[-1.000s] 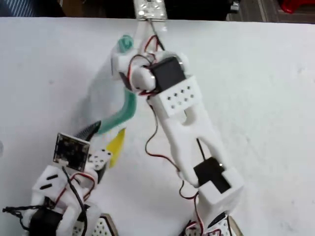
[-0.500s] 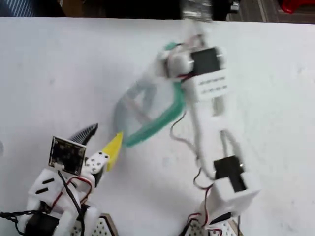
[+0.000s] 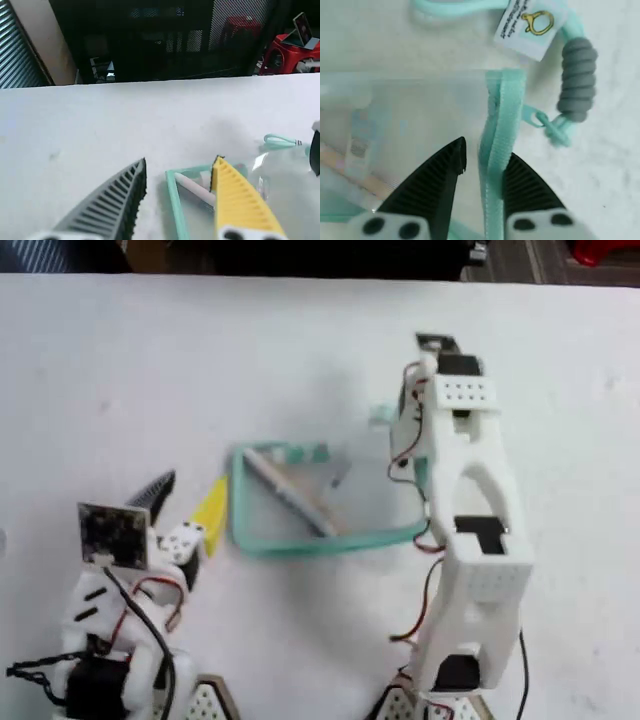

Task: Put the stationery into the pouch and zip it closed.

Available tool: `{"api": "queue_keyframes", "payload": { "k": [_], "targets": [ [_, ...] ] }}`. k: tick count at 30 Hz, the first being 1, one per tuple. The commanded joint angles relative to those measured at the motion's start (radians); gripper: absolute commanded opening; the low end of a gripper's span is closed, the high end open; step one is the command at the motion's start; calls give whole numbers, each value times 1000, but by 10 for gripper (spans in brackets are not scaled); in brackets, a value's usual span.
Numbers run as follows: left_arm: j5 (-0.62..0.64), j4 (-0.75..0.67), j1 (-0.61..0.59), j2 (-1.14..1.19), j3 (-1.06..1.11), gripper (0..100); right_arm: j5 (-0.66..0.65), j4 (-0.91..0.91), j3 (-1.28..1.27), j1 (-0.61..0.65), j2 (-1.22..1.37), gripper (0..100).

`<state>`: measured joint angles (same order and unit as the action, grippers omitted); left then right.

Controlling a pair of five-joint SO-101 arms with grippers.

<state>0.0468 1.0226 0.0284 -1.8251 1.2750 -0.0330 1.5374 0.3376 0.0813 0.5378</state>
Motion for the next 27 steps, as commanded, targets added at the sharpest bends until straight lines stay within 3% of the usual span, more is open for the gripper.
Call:
{"api": "queue_keyframes", "payload": {
  "k": [1, 17, 20, 25, 27],
  "targets": [
    [54, -37, -42, 8, 0, 226, -21, -15, -5, 58, 53, 16],
    [55, -40, -36, 8, 11, 229, 29, -45, 3, 91, 97, 43],
    [55, -84, -36, 8, 41, 229, 35, -1, 6, 93, 77, 152],
    [60, -109, -36, 8, 60, 230, -5, 193, 87, 111, 31, 433],
    [61, -109, -36, 8, 61, 230, -66, 189, 91, 102, -12, 462]
  ]
}}
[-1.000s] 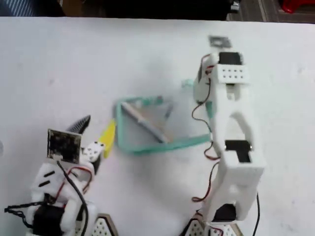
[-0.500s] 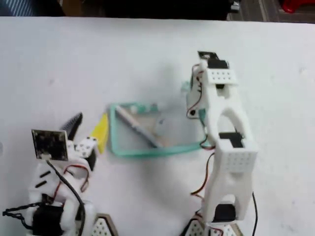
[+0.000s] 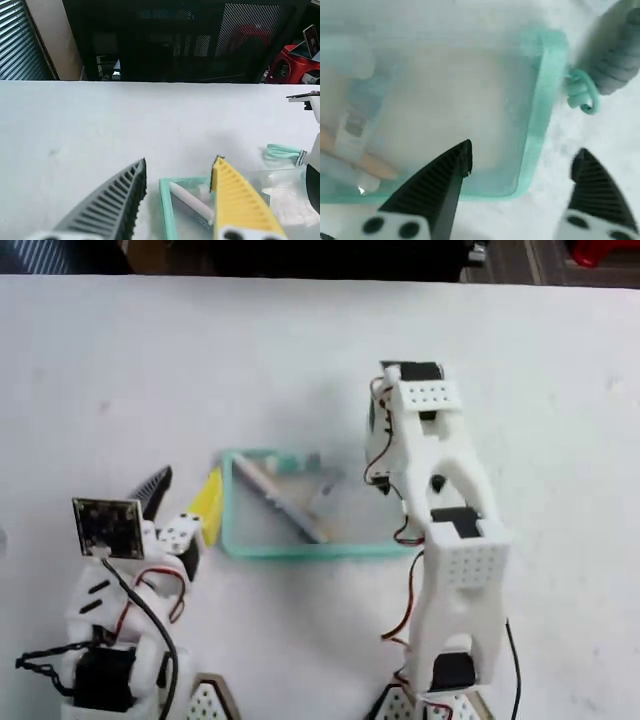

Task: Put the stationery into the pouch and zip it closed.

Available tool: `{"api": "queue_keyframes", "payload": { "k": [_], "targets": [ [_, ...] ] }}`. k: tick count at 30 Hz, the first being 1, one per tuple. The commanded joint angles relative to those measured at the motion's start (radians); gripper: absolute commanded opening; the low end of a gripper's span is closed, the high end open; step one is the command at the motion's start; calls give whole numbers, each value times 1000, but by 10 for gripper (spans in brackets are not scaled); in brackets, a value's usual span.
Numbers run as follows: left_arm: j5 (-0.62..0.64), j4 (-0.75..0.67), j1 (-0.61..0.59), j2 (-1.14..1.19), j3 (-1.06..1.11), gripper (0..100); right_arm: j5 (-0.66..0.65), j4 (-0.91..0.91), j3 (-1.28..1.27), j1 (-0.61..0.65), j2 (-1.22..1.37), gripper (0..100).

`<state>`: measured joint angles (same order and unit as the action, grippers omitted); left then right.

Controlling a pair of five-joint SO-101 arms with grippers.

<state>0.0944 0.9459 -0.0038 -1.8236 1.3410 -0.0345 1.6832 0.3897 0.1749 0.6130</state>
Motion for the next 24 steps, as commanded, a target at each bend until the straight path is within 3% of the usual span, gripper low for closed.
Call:
{"api": "queue_keyframes", "payload": {
  "k": [1, 13, 17, 19, 24],
  "targets": [
    [20, -32, -4, 7, -5, 230, -100, 42, 38, -1, -107, 452],
    [17, -140, -10, 7, 61, 224, -153, 42, 11, -145, -730, 144],
    [9, -167, -12, 8, 60, 102, -155, 31, -15, -157, -931, 9],
    [-71, -192, -12, 8, 38, 15, -155, 25, -26, -157, -1010, 37],
    [-222, -71, -10, 15, -161, 21, -155, -42, -26, -160, -1168, 73]
  ]
}}
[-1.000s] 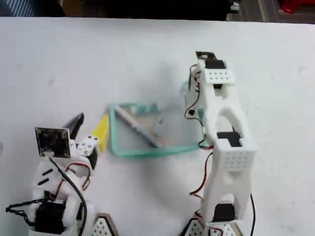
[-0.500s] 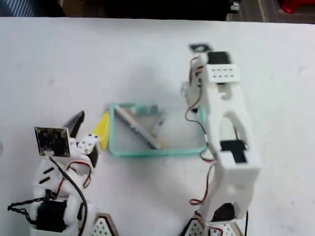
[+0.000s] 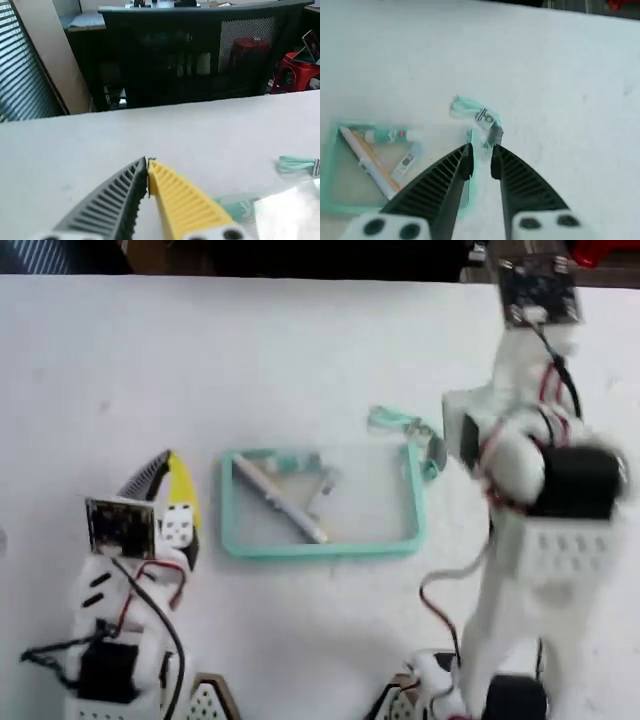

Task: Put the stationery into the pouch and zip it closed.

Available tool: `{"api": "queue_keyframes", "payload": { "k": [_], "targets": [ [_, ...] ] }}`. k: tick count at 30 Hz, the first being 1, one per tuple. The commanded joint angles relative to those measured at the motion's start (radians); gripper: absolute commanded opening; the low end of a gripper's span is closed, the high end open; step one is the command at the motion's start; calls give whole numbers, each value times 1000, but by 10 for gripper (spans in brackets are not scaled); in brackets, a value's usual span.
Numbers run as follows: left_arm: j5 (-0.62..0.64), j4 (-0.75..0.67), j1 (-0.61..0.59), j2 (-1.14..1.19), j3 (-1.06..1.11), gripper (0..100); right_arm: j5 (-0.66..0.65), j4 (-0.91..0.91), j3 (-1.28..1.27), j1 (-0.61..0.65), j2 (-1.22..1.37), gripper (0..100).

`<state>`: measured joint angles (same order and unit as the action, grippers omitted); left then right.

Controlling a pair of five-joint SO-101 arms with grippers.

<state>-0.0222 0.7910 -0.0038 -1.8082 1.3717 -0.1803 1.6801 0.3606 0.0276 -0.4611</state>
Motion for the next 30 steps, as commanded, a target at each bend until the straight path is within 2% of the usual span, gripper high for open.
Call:
{"api": "queue_keyframes", "payload": {
  "k": [1, 4, 7, 13, 17, 20, 23, 30],
  "targets": [
    [-146, 130, -7, -1, -253, 23, -9, -50, 3, -10, -125, 77],
    [-245, 258, -8, 25, -442, 23, -11, -62, 6, -10, -223, 90],
    [-298, 404, -10, 160, -687, 23, -11, -59, 6, -8, -328, 94],
    [-304, 750, -10, 565, -1218, 23, -11, -54, 0, -8, -541, 94],
    [-290, 864, -7, 621, -1396, 23, -11, -30, 0, -8, -676, 94],
    [-239, 887, -10, 549, -1399, 23, -6, 31, -2, -8, -766, 92],
    [-230, 876, -10, 427, -1270, 23, -9, 39, -57, -8, -865, 91],
    [-236, 635, -12, -30, -789, 24, -11, -16, -468, -8, -1218, 91]
  ]
}}
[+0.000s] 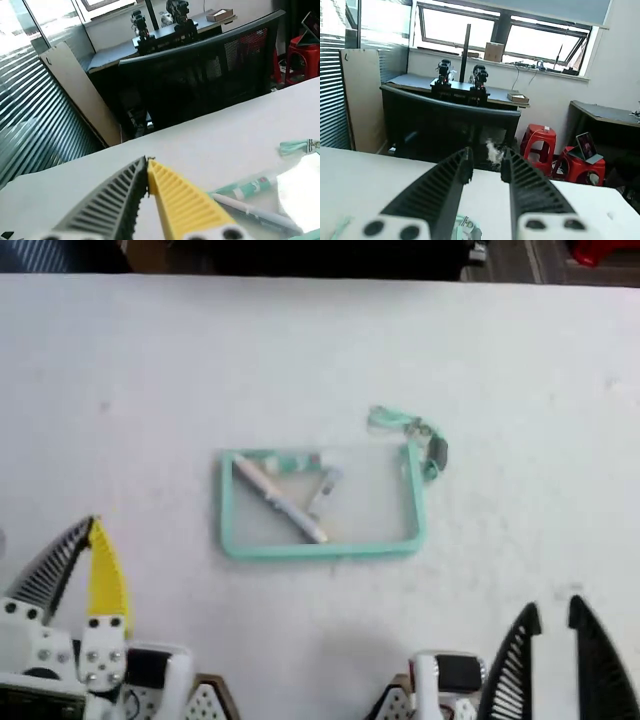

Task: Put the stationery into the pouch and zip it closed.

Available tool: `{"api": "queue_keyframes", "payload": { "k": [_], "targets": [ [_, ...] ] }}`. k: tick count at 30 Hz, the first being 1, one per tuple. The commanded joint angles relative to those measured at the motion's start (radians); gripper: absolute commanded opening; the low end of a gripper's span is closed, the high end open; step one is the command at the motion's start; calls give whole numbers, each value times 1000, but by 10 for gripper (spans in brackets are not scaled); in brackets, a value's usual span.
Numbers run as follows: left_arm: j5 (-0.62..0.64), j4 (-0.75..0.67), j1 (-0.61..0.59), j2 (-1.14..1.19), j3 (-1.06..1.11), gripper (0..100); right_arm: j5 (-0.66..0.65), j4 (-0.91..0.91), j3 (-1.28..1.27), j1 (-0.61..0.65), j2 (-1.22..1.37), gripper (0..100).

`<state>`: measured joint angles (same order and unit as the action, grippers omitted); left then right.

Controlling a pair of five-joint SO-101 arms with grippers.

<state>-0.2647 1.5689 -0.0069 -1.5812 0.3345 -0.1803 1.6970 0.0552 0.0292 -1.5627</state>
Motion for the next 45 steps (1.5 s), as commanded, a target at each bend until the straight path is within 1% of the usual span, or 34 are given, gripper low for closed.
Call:
{"api": "queue_keyframes", "payload": {
  "k": [1, 3, 5, 8, 12, 18, 20, 23, 26, 28, 30, 33, 37, 40, 42, 45],
  "targets": [
    [6, -161, -8, -289, 273, 24, -12, -64, -235, -10, -179, 91],
    [6, -167, -8, -236, 316, 25, -35, -122, -347, -10, -263, 91],
    [6, -169, -8, -209, 353, 24, -84, -163, -404, -10, -226, 91],
    [6, -226, -10, -246, 436, 24, -104, -260, -532, -10, -197, 92],
    [5, -359, -33, -252, 588, 24, -101, -438, -783, -10, -245, 94],
    [5, -546, -45, -252, 924, 27, -100, -756, -1112, -8, -240, 95],
    [5, -595, -45, -252, 1019, 27, -84, -843, -1175, 30, -240, 95],
    [6, -654, -45, -252, 1137, 27, 20, -915, -1255, 188, -240, 95],
    [6, -678, -47, -252, 1234, 27, 144, -920, -1327, 351, -240, 95],
    [9, -690, -47, -252, 1303, 27, 181, -917, -1364, 369, -240, 95],
    [11, -689, -48, -248, 1364, 26, 183, -915, -1416, 318, -240, 95],
    [12, -623, -84, -249, 1359, 27, 183, -924, -1540, 220, -240, 95],
    [14, -543, -107, -249, 1359, 27, 184, -917, -1754, 186, -229, 95],
    [14, -503, -105, -249, 1359, 27, 187, -817, -1746, 143, -232, 95],
    [14, -443, -102, -249, 1359, 27, 183, -769, -1746, 104, -237, 95],
    [14, -358, -99, -249, 1359, 27, 183, -697, -1746, 82, -237, 95]
  ]
}}
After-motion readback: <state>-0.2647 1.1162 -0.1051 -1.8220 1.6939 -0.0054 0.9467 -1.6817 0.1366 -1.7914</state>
